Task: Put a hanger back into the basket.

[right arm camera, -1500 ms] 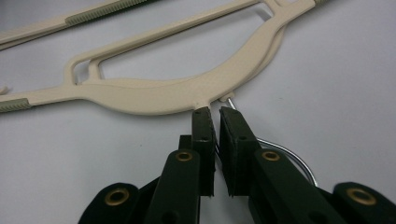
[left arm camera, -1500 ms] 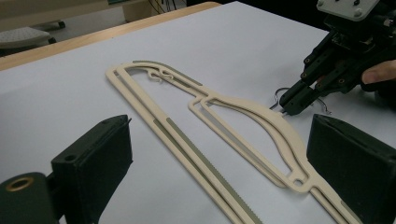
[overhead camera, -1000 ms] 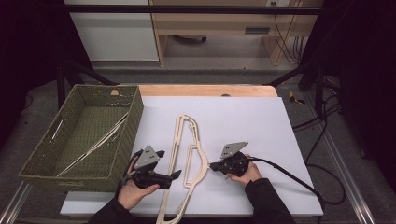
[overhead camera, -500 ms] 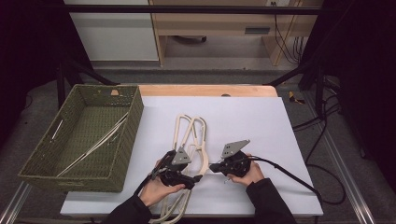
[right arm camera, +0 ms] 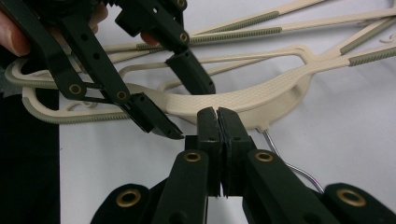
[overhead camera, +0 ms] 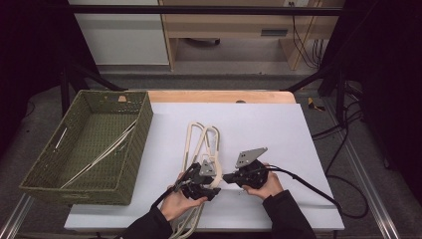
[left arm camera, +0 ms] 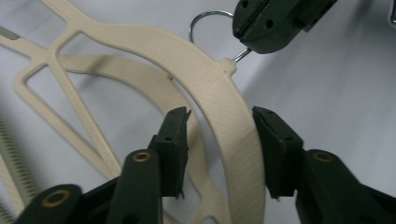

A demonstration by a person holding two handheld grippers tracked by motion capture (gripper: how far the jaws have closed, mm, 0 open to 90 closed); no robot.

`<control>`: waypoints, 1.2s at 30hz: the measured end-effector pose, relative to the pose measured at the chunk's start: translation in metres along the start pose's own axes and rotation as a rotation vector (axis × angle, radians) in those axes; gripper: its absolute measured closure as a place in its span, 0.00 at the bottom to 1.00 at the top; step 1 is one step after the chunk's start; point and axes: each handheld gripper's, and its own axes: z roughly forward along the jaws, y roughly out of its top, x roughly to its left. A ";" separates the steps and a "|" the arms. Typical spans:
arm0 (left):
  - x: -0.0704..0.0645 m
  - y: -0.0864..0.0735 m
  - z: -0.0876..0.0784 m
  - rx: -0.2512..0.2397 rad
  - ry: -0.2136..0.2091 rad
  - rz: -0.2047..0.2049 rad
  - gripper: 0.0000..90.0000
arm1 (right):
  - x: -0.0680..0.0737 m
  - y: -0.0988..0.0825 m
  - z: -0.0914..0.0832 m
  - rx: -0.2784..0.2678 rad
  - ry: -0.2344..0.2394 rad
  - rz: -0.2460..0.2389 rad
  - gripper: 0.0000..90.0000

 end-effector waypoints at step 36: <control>0.026 -0.011 -0.089 -0.104 0.137 -0.150 0.87 | -0.027 -0.033 -0.093 -0.398 -0.334 0.265 0.20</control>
